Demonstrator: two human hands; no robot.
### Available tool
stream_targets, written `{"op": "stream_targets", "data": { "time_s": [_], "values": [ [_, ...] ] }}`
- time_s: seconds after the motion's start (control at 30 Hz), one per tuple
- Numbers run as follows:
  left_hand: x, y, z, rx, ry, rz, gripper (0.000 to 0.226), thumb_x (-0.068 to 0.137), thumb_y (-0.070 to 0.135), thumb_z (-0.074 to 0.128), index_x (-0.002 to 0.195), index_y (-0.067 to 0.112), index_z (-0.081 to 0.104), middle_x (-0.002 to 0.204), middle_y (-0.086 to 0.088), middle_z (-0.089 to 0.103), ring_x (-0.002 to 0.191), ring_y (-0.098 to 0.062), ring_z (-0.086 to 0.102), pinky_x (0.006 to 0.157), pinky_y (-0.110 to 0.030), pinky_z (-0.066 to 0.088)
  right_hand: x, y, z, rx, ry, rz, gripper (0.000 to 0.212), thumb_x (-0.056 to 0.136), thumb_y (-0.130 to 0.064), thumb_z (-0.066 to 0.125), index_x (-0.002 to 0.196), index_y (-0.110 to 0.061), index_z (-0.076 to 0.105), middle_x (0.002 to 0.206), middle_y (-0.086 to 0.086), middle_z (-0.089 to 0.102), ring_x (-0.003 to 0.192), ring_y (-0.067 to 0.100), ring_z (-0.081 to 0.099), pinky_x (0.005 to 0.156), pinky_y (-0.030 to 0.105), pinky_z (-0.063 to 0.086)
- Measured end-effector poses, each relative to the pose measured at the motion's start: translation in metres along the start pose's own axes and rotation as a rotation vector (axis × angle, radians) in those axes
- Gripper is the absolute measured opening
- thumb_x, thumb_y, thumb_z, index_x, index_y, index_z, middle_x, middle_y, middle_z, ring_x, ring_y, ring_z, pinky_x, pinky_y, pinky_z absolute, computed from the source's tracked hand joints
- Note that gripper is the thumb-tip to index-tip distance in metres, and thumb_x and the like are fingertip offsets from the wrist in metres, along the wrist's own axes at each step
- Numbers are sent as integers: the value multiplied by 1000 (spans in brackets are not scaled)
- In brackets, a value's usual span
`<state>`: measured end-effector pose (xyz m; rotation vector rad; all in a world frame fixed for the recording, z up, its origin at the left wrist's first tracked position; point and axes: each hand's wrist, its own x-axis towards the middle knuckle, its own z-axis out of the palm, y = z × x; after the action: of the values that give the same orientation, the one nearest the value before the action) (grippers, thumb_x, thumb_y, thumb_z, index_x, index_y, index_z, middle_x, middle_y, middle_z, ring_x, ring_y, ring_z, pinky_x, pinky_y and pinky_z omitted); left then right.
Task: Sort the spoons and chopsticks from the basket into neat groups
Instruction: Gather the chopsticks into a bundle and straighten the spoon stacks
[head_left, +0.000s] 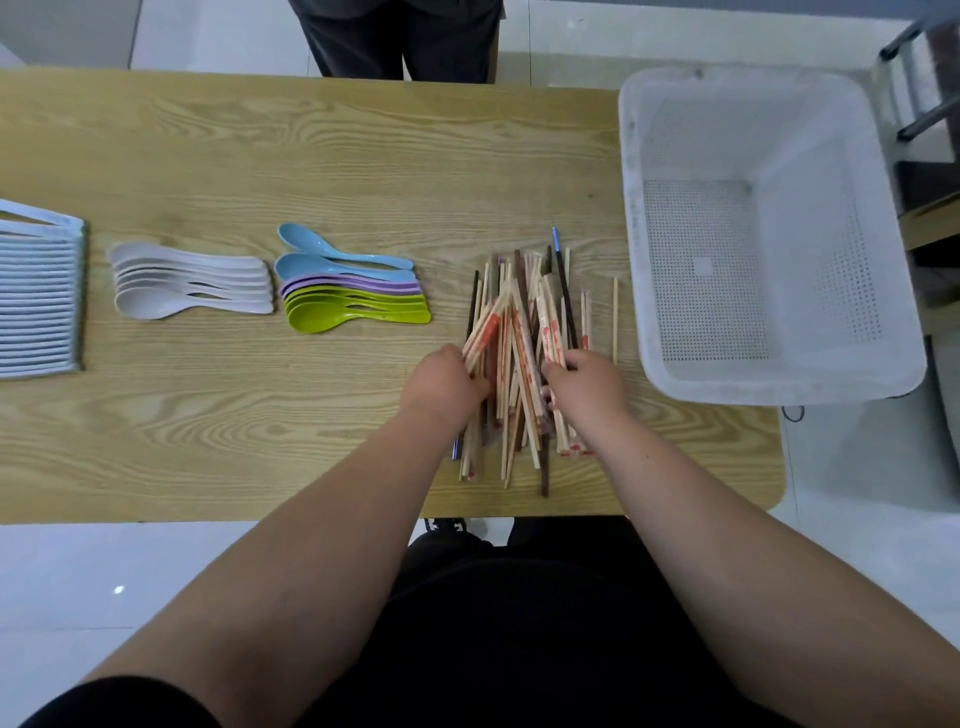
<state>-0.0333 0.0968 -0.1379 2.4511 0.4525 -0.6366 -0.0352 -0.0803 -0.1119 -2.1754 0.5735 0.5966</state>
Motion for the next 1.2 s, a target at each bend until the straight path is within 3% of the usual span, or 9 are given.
{"op": "stream_targets", "data": {
  "time_s": [0.07,0.2,0.27,0.43,0.53,0.67,0.8,0.9,1.2],
  "values": [
    [0,-6,-1,-134,18,-27,21,90,32,61,95,12,58,81,-3,59,77,-28,57,67,-32,44,-6,0,-2,91,7,0,30,99,-34,56,120,-16,68,84,-4,73,73,15,73,62,35,61],
    [-14,-10,-13,-695,-12,-142,31,84,46,61,97,18,64,68,3,61,62,-19,57,62,-32,47,-23,-12,0,233,-11,-74,14,99,-34,59,95,-30,72,75,-9,72,62,3,69,47,18,49],
    [-26,-8,-19,-961,-122,-155,38,77,51,68,93,16,63,57,5,58,50,-15,52,53,-31,45,-34,-23,8,261,-68,-124,13,99,-33,61,102,-34,73,77,-10,72,62,-2,67,44,10,43],
    [-42,4,-21,-1126,-261,-125,29,75,38,75,86,13,64,54,3,61,41,-11,50,40,-23,38,-54,-41,40,200,-97,-221,24,93,-17,60,110,-35,64,81,-15,64,67,3,60,46,9,41],
    [-42,0,-18,-1104,-226,-175,19,77,25,74,84,9,67,62,-4,66,47,-14,55,43,-24,40,-54,-40,45,206,-124,-198,20,86,-15,64,95,-30,54,85,4,69,70,12,62,52,16,39],
    [-35,-10,-20,-1002,-115,-295,12,86,17,60,88,7,64,65,-7,65,56,-22,61,48,-28,45,-44,-28,32,107,-229,-224,16,85,-43,73,95,-39,61,91,-16,68,79,-5,62,62,16,42],
    [-22,-19,-24,-720,-54,-217,8,93,23,52,96,19,58,75,-6,71,69,-26,73,62,-39,60,-19,-5,10,-131,1,-284,23,92,-39,67,114,-34,61,99,-14,58,81,3,61,65,27,56],
    [-13,-23,-22,-326,-37,-96,22,92,33,59,109,19,61,98,-10,72,90,-31,71,84,-41,57,-8,7,8,-360,-58,-362,41,94,-34,65,133,-29,56,109,-8,53,89,9,58,77,31,55],
    [-12,-8,-2,72,-20,60,38,81,43,78,97,19,53,83,2,58,77,-22,56,63,-32,44,-2,16,11,-362,-8,-314,53,88,-38,73,133,-29,47,100,-9,55,83,10,58,65,25,43]
  ]
}}
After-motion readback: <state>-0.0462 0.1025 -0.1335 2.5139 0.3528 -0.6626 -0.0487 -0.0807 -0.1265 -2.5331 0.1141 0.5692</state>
